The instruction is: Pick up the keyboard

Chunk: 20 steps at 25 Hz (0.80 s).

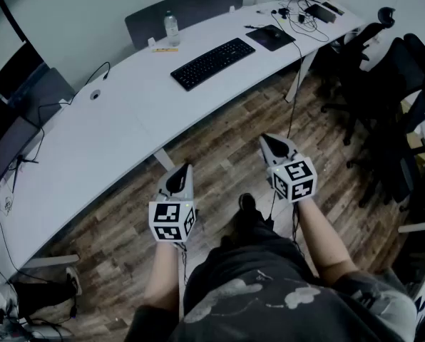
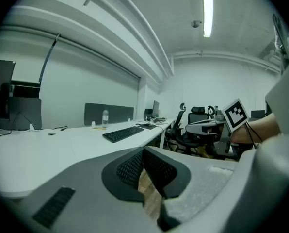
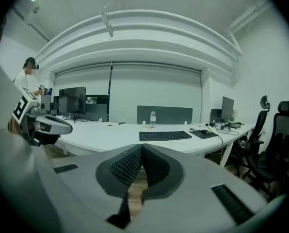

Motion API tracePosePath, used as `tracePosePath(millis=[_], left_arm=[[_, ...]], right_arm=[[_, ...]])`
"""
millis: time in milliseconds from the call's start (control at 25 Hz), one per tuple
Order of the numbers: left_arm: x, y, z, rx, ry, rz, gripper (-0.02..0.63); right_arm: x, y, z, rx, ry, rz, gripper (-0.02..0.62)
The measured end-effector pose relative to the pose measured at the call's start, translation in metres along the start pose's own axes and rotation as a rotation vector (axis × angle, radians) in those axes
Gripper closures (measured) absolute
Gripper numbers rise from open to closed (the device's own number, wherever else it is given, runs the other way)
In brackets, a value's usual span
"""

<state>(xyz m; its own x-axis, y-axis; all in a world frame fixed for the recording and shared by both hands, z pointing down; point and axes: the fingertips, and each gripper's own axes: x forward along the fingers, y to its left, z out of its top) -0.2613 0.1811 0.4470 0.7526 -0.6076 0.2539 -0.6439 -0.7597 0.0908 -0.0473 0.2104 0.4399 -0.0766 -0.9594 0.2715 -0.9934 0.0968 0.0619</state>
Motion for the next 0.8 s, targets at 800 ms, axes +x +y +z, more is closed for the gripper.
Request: tracePosePath(millis=[800], left_arm=[[0.024,-0.004,-0.005,-0.047,0.021,-0.01,0.603]], right_arm=[[0.012,-0.027,-0.007,0.114,-0.021,-0.019,0.595]])
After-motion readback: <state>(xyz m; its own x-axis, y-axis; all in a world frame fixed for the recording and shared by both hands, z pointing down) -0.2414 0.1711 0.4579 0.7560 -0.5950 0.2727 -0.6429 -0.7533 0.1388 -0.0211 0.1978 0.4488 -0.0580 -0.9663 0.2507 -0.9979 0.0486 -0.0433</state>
